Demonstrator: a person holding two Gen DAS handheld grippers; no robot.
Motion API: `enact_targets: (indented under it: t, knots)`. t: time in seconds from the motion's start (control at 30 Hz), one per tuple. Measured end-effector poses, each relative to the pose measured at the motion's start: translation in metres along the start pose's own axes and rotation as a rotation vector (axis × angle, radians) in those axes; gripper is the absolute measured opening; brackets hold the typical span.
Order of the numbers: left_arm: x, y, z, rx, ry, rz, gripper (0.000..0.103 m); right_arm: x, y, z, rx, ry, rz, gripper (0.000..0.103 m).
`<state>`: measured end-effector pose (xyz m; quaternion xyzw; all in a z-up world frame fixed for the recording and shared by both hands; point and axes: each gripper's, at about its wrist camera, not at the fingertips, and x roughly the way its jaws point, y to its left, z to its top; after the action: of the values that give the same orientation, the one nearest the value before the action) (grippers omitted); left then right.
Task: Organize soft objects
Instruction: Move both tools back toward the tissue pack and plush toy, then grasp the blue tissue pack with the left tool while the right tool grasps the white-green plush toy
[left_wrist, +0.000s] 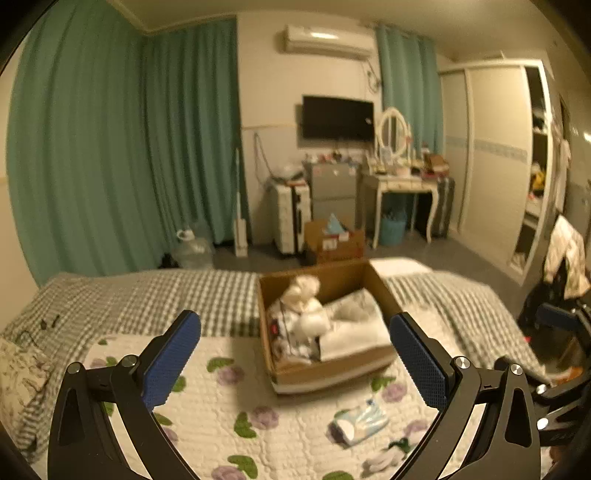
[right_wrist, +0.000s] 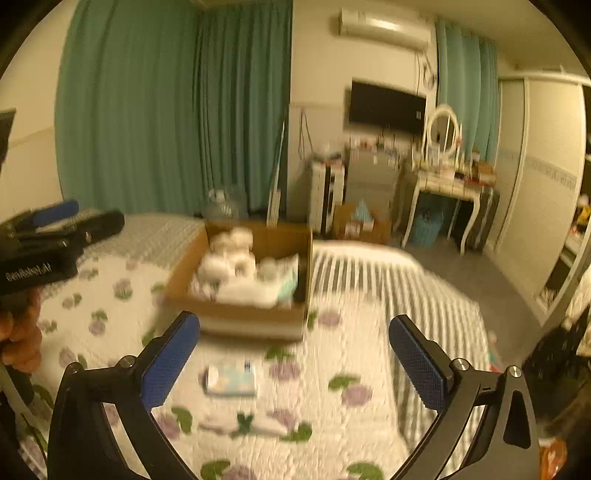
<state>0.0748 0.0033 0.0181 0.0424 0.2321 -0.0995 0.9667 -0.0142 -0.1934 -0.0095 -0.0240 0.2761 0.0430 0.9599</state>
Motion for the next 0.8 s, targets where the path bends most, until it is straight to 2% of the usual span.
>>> enact_targets:
  t: [0.2, 0.43, 0.63, 0.8]
  knots:
    - [0.028, -0.009, -0.023, 0.028, 0.087, -0.013, 0.103, 0.04, 0.005, -0.04, -0.005, 0.139, 0.015, 0.103]
    - [0.074, -0.014, -0.053, 0.042, 0.225, -0.029, 0.103, 0.094, 0.019, -0.087, -0.006, 0.334, 0.101, 0.103]
    - [0.106, -0.017, -0.082, 0.081, 0.324, -0.035, 0.103, 0.125, 0.026, -0.103, -0.037, 0.428, 0.108, 0.103]
    - [0.128, -0.021, -0.098, 0.105, 0.395, -0.076, 0.103, 0.154, 0.032, -0.117, -0.062, 0.512, 0.112, 0.101]
